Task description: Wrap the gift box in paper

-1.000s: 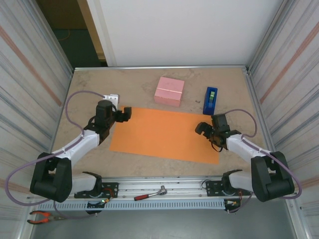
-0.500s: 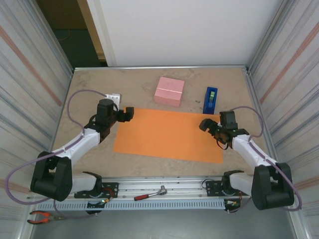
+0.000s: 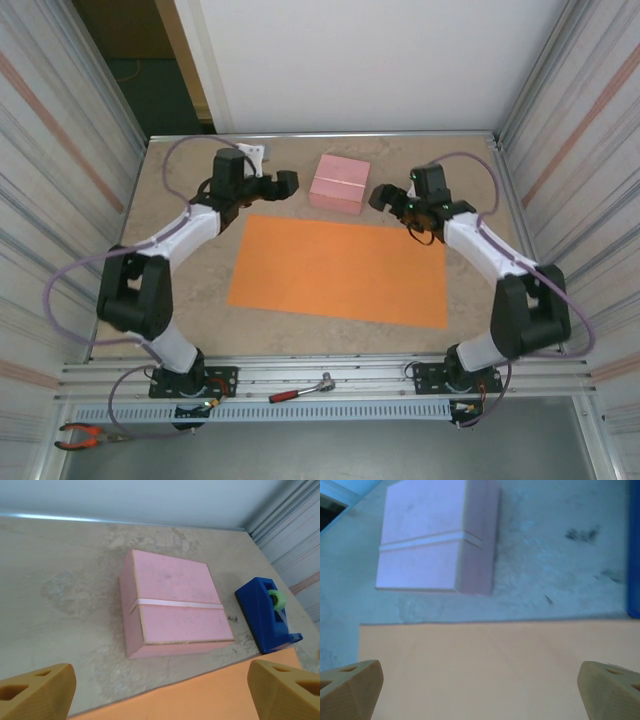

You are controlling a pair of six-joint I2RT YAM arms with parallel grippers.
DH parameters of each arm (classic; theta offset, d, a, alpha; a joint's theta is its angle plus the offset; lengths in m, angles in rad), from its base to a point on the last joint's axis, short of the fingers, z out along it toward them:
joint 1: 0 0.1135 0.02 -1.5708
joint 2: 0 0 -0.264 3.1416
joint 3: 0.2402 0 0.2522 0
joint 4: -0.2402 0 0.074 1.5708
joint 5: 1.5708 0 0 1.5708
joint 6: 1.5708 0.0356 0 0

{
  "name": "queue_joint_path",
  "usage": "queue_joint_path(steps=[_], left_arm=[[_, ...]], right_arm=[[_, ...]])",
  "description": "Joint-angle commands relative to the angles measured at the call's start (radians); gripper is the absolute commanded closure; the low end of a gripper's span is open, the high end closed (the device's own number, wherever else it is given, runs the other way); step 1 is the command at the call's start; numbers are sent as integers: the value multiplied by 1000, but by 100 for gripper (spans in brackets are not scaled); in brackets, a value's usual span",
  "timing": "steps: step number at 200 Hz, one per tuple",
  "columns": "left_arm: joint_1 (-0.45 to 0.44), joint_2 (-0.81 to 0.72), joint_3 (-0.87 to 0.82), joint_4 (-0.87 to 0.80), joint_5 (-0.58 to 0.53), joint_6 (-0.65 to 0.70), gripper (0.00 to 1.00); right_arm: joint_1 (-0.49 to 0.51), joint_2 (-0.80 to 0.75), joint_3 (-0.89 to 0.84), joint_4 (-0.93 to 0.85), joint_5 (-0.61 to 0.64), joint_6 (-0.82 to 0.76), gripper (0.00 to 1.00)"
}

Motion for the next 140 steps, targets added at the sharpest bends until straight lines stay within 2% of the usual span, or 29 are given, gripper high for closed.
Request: queue_joint_path(steps=[1,22,50,88,140], left_arm=[[7,103,94,-1,108,-57,10],[22,229,237,-60,217,-34,10],[39,388,411,-135,345,-27,20],[38,543,560,-219,392,-26,27],[20,631,612,-234,426,-35,29]], right_arm=[[4,126,99,42,-50,44,2],[-1,253,192,68,-89,75,2],[1,378,280,95,-119,103,1],[6,492,362,116,-147,129,1],[5,579,414,126,-165,146,8]])
